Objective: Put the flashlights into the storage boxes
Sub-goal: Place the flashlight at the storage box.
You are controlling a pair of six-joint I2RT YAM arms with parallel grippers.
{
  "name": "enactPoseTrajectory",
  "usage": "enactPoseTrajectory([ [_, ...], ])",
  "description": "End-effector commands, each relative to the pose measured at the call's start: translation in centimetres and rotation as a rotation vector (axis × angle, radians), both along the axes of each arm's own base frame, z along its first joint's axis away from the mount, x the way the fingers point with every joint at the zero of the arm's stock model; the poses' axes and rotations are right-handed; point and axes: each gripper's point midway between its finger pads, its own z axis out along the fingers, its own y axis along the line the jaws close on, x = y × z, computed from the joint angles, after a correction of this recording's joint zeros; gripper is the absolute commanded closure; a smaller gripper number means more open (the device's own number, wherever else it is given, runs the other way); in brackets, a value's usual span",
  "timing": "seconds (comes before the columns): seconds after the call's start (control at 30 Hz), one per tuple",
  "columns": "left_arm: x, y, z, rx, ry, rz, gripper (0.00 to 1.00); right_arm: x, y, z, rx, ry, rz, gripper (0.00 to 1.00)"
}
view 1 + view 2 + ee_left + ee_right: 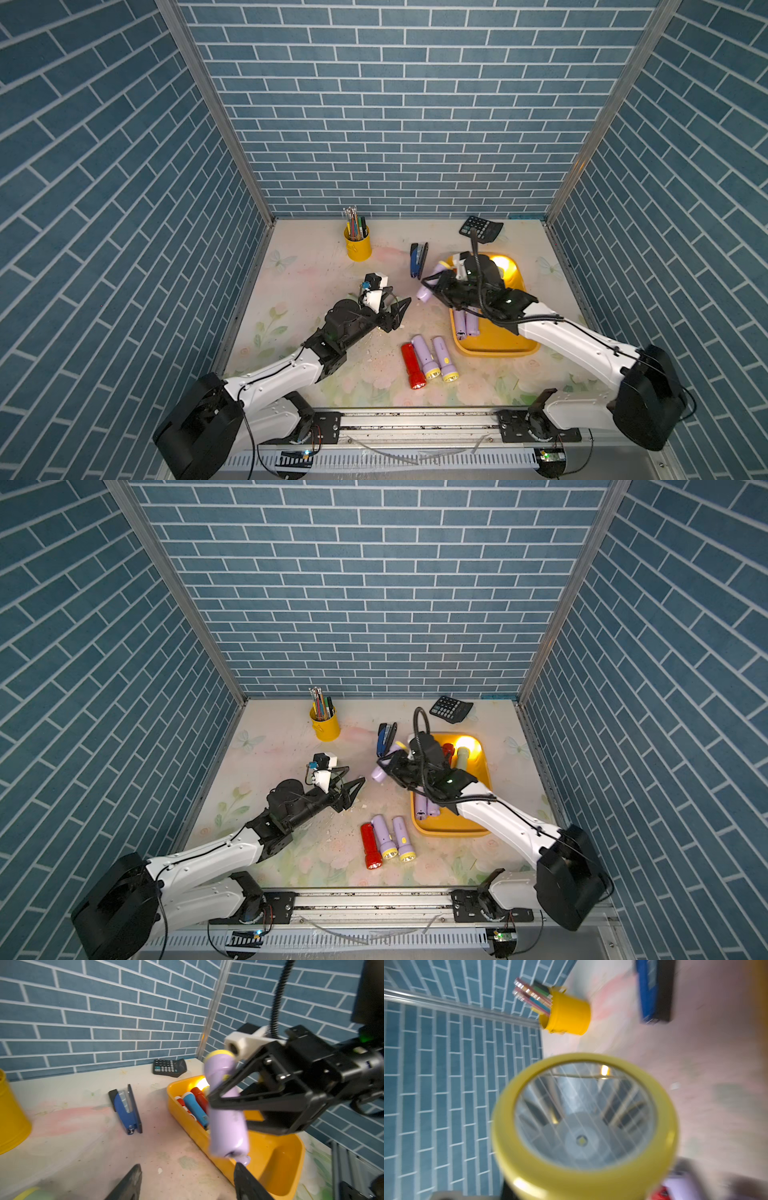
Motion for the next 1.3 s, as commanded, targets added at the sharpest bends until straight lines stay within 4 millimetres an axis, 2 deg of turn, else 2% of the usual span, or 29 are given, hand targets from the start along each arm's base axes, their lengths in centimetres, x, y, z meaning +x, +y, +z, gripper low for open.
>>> enactPoseTrajectory([
  [0.0, 0.9, 0.6, -1.4, 0.042, 0.072, 0.066, 0.27, -3.2, -6.6, -3.1, -0.31, 0.058, 0.154, 0.72],
  [0.07, 1.2, 0.4, -2.1, 0.06, 0.108, 0.069, 0.26, -3.9, -9.9, -5.0, -0.393, 0.126, 0.186, 0.72],
  [0.13, 1.3, 0.0, -2.6, 0.078, 0.133, 0.064, 0.25, -4.5, -12.1, -6.5, -0.425, 0.203, 0.215, 0.72],
  [0.23, 1.5, -0.4, -3.2, 0.093, 0.164, 0.057, 0.25, -4.9, -14.5, -9.0, -0.45, 0.314, 0.262, 0.72],
  [0.33, 1.5, -0.6, -3.3, 0.093, 0.174, 0.052, 0.25, -4.4, -16.0, -10.9, -0.468, 0.376, 0.284, 0.71],
  [0.4, 1.4, -0.8, -3.3, 0.093, 0.173, 0.042, 0.25, -3.4, -16.4, -11.6, -0.458, 0.379, 0.286, 0.7],
  [0.57, 1.3, -0.6, -3.6, 0.099, 0.177, 0.045, 0.25, -1.4, -15.3, -12.9, -0.377, 0.367, 0.345, 0.68],
  [0.7, 1.2, -0.3, -3.5, 0.099, 0.172, 0.055, 0.25, -0.1, -15.3, -14.0, -0.37, 0.375, 0.37, 0.66],
  [0.77, 1.2, -0.1, -3.3, 0.099, 0.168, 0.065, 0.25, 0.2, -15.5, -14.2, -0.373, 0.38, 0.374, 0.59],
  [0.83, 1.1, 0.4, -3.2, 0.103, 0.166, 0.08, 0.25, 0.4, -15.6, -13.9, -0.377, 0.38, 0.373, 0.48],
  [0.93, 0.9, 0.9, -3.2, 0.108, 0.166, 0.096, 0.25, 0.3, -15.7, -13.4, -0.382, 0.373, 0.369, 0.41],
  [1.1, 0.5, 1.2, -3.3, 0.113, 0.174, 0.093, 0.25, 0.1, -16.4, -12.4, -0.431, 0.356, 0.356, 0.38],
  [1.27, -0.1, 1.7, -3.9, 0.143, 0.242, 0.102, 0.25, 0.1, -17.2, -9.8, -0.509, 0.293, 0.328, 0.38],
])
